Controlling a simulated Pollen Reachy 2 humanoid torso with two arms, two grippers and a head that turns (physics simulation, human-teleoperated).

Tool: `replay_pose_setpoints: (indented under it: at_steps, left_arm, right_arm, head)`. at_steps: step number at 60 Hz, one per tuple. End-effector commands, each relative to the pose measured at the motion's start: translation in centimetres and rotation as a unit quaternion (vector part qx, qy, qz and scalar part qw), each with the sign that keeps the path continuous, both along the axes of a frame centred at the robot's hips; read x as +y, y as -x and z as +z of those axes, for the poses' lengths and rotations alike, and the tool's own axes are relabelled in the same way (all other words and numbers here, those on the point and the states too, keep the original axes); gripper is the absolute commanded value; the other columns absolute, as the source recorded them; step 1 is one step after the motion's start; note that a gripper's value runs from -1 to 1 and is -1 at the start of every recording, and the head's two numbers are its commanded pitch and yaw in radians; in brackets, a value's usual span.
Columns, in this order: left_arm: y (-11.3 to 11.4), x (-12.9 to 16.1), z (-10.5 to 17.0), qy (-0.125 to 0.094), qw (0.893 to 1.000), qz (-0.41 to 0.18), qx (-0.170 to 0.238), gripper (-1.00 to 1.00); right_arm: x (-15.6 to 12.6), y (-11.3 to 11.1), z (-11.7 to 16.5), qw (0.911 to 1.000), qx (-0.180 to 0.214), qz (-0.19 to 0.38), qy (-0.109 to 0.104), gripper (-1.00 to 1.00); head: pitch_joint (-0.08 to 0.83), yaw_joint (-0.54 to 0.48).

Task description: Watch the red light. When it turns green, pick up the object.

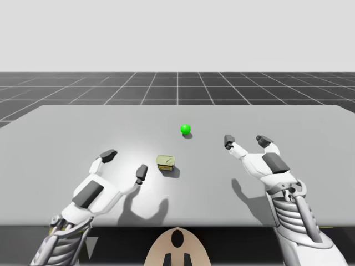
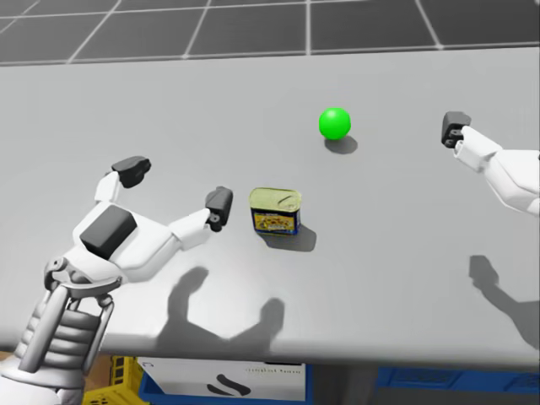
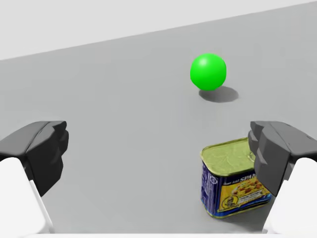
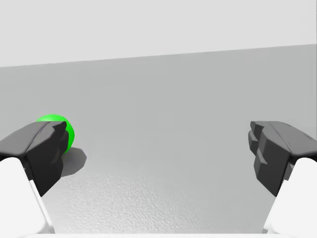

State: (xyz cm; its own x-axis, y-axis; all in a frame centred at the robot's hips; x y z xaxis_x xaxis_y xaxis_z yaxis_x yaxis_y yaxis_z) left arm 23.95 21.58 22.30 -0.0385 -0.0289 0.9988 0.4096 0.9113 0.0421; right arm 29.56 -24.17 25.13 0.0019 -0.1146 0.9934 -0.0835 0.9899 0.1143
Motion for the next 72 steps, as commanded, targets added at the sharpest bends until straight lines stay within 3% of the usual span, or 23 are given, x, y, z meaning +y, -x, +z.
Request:
replay_pose_setpoints:
  at_steps: [1,7,11,24,32,47,63,72]
  left_arm:
    - [2.5,-1.9,-1.3,-0.013,0.996,-0.072,0.044,-1.0]
    - [2.6,-3.2,-2.7,-0.01,0.993,-0.092,0.072,-1.0]
    - [2.1,-4.3,-4.2,-0.027,0.993,-0.083,0.077,-1.0]
    - [0.1,-7.3,-6.1,-0.019,0.992,-0.057,0.112,-1.0]
    - [-2.0,-9.1,-6.5,0.0,0.989,-0.033,0.142,-1.0]
    - [-4.4,-12.1,-7.2,0.012,0.988,-0.01,0.157,-1.0]
    - [-5.6,-14.6,-7.5,0.041,0.98,-0.017,0.193,-1.0]
    - [-5.8,-16.1,-7.4,0.045,0.98,-0.022,0.191,-1.0]
  right_arm:
    - [0.2,0.0,-0.1,1.0,0.0,-0.001,-0.004,-1.0]
    - [0.2,0.0,-0.2,1.0,0.0,-0.001,-0.002,-1.0]
    - [0.2,0.0,-0.1,1.0,0.0,-0.001,-0.002,-1.0]
    - [0.2,0.0,-0.1,1.0,0.0,0.0,-0.003,-1.0]
    - [0.1,0.0,0.0,1.0,-0.002,0.0,-0.004,-1.0]
    - [0.1,0.1,0.1,1.0,-0.002,0.0,-0.005,-1.0]
    - [0.1,0.1,0.2,1.0,-0.004,0.0,-0.007,-1.0]
    - [0.0,0.2,0.3,0.9999,-0.006,0.0,-0.009,-1.0]
  head:
    - [0.655,0.1]
    - [0.656,0.1]
    - [0.655,0.1]
    - [0.653,0.1]
    - [0.651,0.1]
    - [0.649,0.09]
    - [0.647,0.09]
    - [0.644,0.09]
